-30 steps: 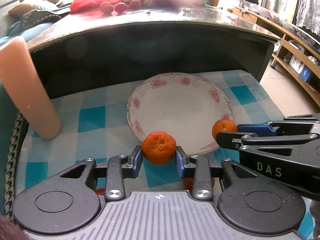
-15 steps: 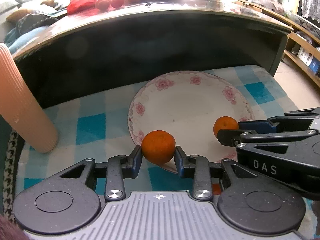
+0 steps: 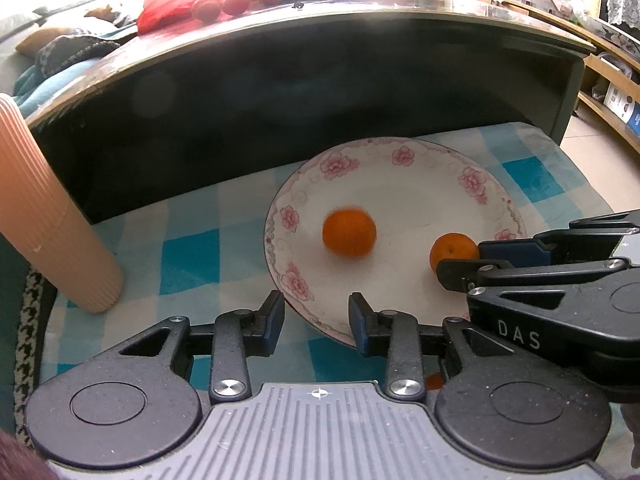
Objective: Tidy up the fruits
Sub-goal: 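Open the right gripper to drop its orange onto the plate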
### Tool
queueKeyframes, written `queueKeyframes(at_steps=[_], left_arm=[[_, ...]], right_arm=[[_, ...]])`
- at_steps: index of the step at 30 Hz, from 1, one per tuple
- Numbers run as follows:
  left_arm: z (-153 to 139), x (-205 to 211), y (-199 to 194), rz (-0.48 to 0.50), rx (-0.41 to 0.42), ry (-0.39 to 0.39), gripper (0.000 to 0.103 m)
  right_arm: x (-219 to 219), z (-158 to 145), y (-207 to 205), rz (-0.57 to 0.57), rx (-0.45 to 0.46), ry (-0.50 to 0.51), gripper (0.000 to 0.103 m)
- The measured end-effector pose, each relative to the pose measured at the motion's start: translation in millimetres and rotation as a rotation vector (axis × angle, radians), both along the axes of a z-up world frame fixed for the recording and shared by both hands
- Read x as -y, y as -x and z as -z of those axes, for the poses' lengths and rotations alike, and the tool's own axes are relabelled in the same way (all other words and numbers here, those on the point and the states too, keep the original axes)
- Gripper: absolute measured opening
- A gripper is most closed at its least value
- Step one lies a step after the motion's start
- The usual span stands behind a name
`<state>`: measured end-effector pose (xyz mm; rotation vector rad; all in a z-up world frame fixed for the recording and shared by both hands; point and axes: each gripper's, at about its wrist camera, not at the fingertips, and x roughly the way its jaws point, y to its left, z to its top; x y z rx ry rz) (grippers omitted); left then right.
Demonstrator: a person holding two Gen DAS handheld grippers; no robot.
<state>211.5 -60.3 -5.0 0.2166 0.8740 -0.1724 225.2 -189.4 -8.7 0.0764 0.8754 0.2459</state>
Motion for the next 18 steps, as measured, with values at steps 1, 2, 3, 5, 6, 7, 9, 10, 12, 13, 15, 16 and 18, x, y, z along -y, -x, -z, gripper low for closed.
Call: queueKeyframes(at_steps=[1,2,3,5,6,7,9,10,12,13,15,16,18], left_arm=[[1.0,-0.3,-0.6,-0.002,-0.007,0.003,0.043],[1.9,-0.6,-0.7,-0.004,-0.011,0.006,0.044],[2.6,-0.4,-1.3,-0.005,-0.011,0.005,0.045],[2.6,-0.2,-1.9,-0.005,-0.009,0.000,0.047],[2.2,-0.5,-2.9,-0.006,-0.008,0.001,0.048],[2.0,-1.1,-2.6,-0.008,-0.007,0.001,0.051],[1.7,-1.9,-2.3,-0.015,0.001,0.001,0.055],[1.6,-2.4,-2.3,-0.016,0.002,0.003,0.057],[0.4,-3.4,-2.3,-0.020,0.007,0.006,0.060],[-0.7,-4.3,-2.3,-0.021,0.010,0.009,0.061],[-3.0,-5.8,-2.1,-0.025,0.017,0.013,0.063],[-4.1,-6.7,-2.4,-0.028,0.019,0.015,0.065],[-6.3,-8.7,-2.6,-0.032,0.023,0.022,0.067]], right_arm=[[-0.2,0.1,0.0,0.000,0.000,0.000,0.043],[-0.3,0.1,0.1,0.000,-0.001,0.001,0.043],[-0.6,0.5,0.0,0.000,-0.001,0.003,0.043],[-1.1,1.8,-0.5,0.002,-0.005,0.005,0.043],[-1.1,2.1,-0.6,0.004,-0.003,0.005,0.043],[-1.0,2.1,-0.5,0.006,-0.001,0.005,0.043],[0.0,1.6,-0.8,0.009,0.004,-0.001,0.043],[0.6,1.5,-0.9,0.011,0.005,-0.003,0.043],[1.7,1.1,-0.5,0.015,0.007,-0.008,0.043],[2.4,0.5,-0.2,0.017,0.010,-0.009,0.043],[4.0,-1.3,1.0,0.020,0.015,-0.014,0.044],[4.8,-2.5,1.3,0.022,0.017,-0.018,0.044],[5.9,-5.0,0.9,0.027,0.024,-0.024,0.045]])
